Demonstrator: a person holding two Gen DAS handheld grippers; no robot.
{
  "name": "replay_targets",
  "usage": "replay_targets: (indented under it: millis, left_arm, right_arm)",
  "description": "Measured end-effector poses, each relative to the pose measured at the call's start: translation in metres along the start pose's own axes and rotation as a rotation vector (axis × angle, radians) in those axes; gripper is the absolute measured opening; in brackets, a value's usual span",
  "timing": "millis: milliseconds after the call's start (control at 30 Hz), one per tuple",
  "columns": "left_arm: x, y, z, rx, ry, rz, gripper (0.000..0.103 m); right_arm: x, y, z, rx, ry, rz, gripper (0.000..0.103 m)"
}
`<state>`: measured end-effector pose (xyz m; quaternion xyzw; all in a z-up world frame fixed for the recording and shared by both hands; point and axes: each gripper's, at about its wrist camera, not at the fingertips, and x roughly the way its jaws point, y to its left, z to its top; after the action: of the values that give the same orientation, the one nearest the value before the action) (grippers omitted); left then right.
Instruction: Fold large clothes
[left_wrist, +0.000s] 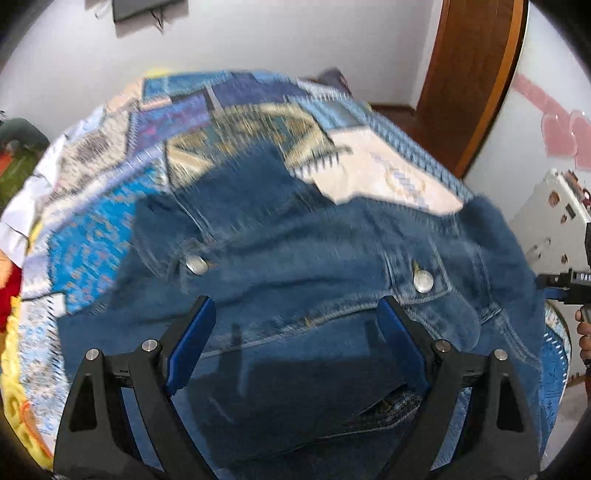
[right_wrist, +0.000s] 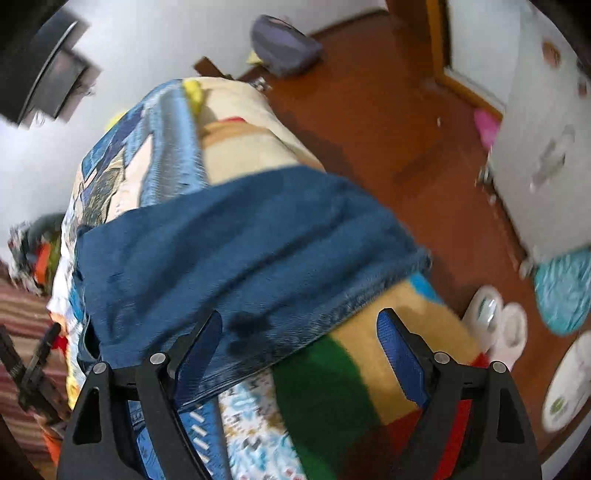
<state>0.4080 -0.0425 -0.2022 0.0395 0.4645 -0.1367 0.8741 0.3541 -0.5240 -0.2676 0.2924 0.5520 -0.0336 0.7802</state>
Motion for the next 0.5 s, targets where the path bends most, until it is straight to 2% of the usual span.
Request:
replay_targets:
  millis: [100,267,333,367,433,500]
  left_arm:
    - [0.015,-0.004,-0.007,0.002,0.039,-0.001,0.089]
    - [0.025,-0.009,-0.010,0.021,0.063,-0.001,0.089]
    - [0.024,-0.008,-0.009,0.021,0.063,0.001,0.089]
    - [0.024,-0.008,-0.009,0.019,0.061,0.005,0.089]
    - [0.021,-0.007,-0.008,0.016,0.051,0.011,0.089]
    - [0.015,-0.005,-0.007,0.015,0.031,0.017,0.089]
  right_arm:
    - [0.008,-0.009,0.005,0.065,-0.020,0.041,0.083]
    - [0.022,-0.010,0.017,0.118,-0.043,0.084,0.069]
    - [0.023,-0.008,0.021,0.131,-0.062,0.084,0.051]
    - [0.020,-0.004,0.024,0.123,-0.078,0.081,0.044]
    - [0.016,0.003,0.029,0.102,-0.100,0.074,0.024]
    - [0.006,0.015,0.031,0.067,-0.137,0.066,0.019]
